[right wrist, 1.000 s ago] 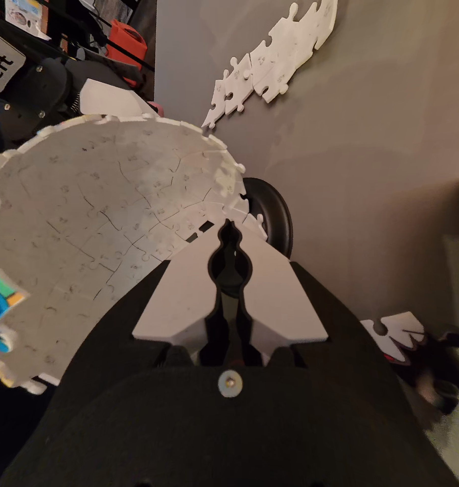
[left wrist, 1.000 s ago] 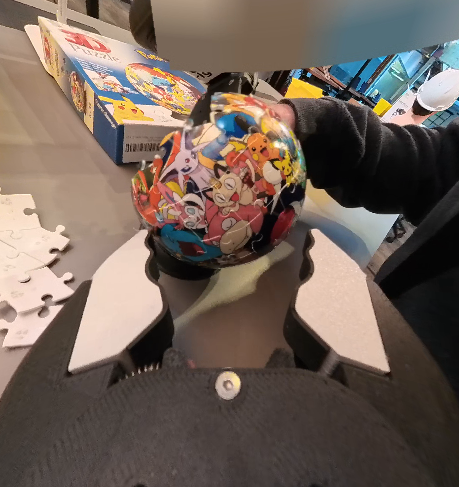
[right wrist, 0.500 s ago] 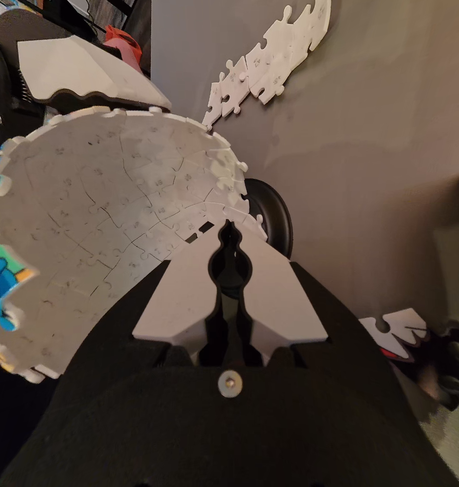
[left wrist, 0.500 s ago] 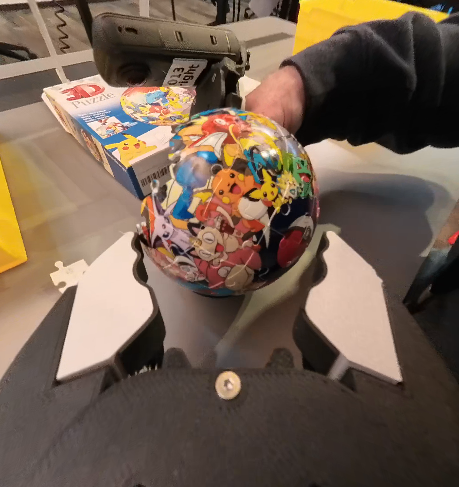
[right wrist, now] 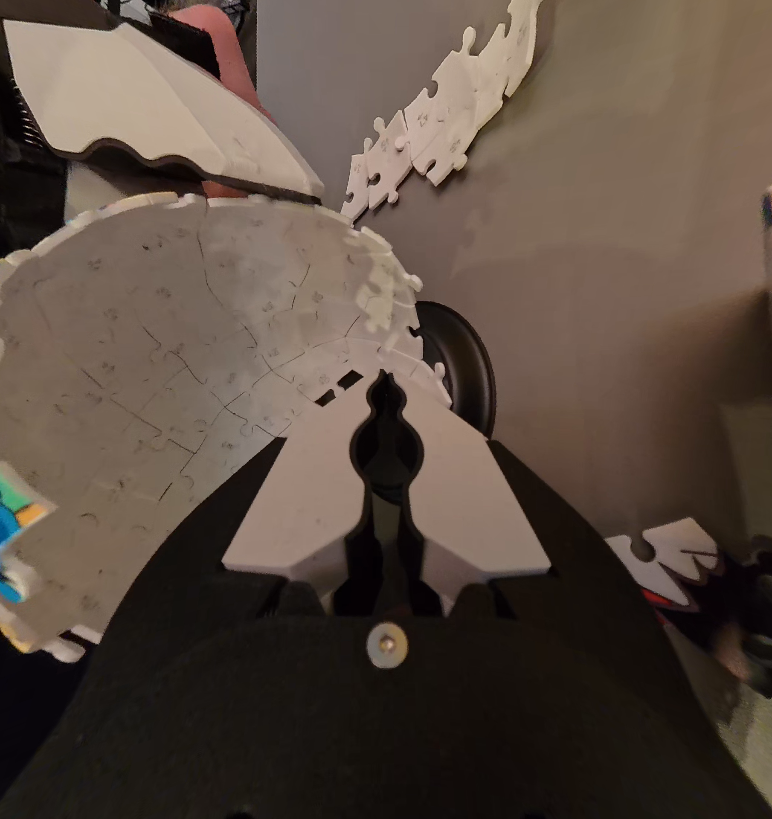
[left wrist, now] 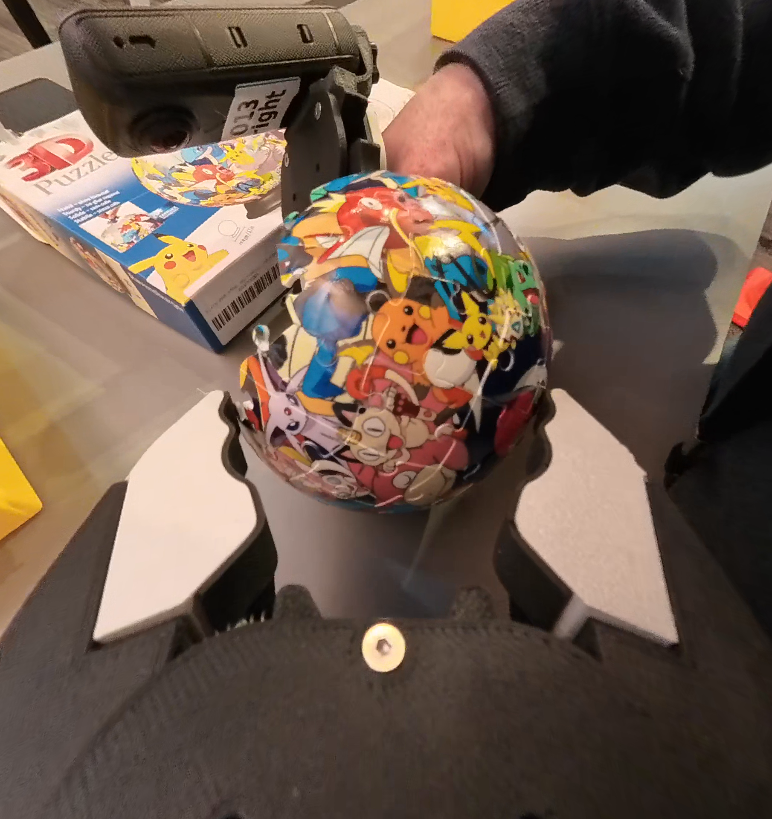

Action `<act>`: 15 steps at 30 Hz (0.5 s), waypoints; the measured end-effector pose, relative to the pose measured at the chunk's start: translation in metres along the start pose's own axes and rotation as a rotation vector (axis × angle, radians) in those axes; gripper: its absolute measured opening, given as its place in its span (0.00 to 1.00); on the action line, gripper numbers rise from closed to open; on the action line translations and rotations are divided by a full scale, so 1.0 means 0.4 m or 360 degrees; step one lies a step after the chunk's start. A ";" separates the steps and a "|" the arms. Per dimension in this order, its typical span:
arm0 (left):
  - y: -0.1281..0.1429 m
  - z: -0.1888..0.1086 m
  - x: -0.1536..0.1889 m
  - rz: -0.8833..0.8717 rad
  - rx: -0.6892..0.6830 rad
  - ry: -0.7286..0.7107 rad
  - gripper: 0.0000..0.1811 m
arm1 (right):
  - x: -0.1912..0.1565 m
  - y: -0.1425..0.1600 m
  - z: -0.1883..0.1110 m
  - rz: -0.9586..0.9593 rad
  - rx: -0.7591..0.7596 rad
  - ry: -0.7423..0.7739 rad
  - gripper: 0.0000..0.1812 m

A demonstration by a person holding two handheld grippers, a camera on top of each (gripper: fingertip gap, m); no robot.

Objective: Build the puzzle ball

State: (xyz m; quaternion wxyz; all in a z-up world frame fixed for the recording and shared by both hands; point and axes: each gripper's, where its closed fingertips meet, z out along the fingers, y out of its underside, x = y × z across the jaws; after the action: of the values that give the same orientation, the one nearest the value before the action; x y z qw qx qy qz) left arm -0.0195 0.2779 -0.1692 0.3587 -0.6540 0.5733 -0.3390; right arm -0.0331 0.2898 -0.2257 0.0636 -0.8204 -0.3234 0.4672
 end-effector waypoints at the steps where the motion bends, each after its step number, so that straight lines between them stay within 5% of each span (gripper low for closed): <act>1: 0.000 -0.001 0.001 0.0023 0.0000 0.0005 0.69 | 0.000 0.000 0.000 0.0003 0.0004 -0.0002 0.00; 15: -0.007 -0.001 -0.001 0.0086 0.0041 0.0011 0.68 | -0.001 0.000 -0.002 -0.0025 0.0027 -0.0002 0.00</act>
State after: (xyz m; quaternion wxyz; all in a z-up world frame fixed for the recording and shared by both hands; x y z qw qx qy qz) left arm -0.0184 0.2785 -0.1666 0.3741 -0.6324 0.5877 -0.3387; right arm -0.0325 0.2897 -0.2248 0.0742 -0.8170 -0.3260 0.4699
